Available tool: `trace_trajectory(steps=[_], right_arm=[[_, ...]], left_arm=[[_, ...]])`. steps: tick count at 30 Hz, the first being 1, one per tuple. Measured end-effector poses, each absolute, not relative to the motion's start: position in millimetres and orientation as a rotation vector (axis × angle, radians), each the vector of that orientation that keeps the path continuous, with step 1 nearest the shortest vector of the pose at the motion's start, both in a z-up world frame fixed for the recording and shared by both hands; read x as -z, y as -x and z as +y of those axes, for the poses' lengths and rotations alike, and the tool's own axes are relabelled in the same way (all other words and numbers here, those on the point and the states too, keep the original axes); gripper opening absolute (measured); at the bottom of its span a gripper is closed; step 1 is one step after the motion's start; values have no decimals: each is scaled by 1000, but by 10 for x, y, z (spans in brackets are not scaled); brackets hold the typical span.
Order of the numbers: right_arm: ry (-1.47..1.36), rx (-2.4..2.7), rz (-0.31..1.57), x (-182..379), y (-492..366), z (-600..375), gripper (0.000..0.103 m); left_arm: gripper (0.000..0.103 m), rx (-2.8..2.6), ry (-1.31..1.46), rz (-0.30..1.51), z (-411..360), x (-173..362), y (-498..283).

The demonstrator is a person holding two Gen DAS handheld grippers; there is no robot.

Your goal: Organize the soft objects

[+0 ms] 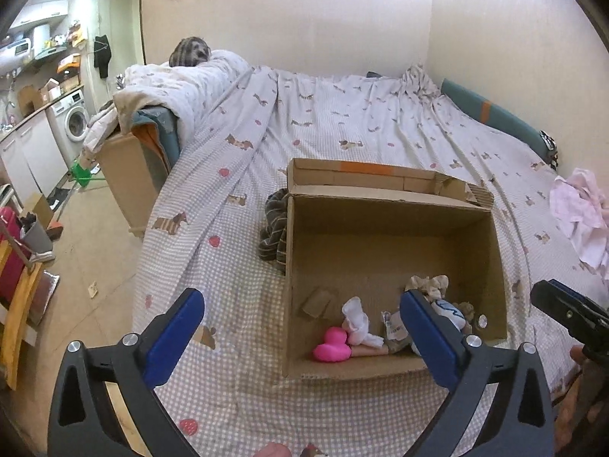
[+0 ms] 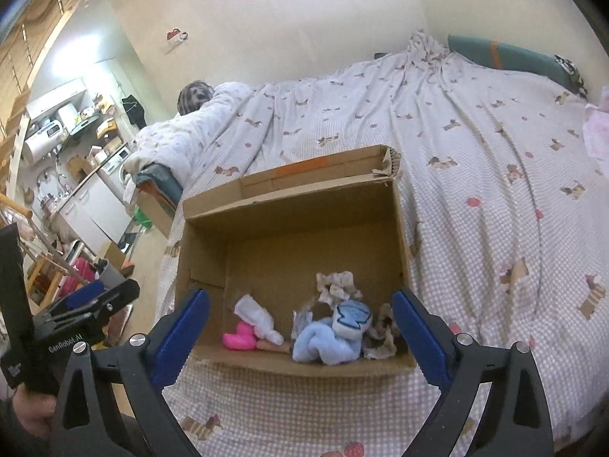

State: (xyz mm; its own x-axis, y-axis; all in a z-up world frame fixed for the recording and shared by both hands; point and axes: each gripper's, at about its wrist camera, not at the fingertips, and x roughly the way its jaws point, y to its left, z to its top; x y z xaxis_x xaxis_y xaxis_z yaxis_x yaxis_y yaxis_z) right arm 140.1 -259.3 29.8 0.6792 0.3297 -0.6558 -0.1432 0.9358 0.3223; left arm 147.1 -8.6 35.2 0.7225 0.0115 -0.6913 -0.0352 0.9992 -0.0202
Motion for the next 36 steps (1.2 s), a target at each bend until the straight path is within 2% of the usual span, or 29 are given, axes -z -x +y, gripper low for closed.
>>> trace_trajectory(steps=[20,36], right_arm=[[-173,-235,767,-264,-826,-2498,103],[-103,-212,793,-149,-843,-2412,103]], left_arm=[[102,4,32,746,-215,-381,-820],[102,8,35,788,-240,-230,-840]])
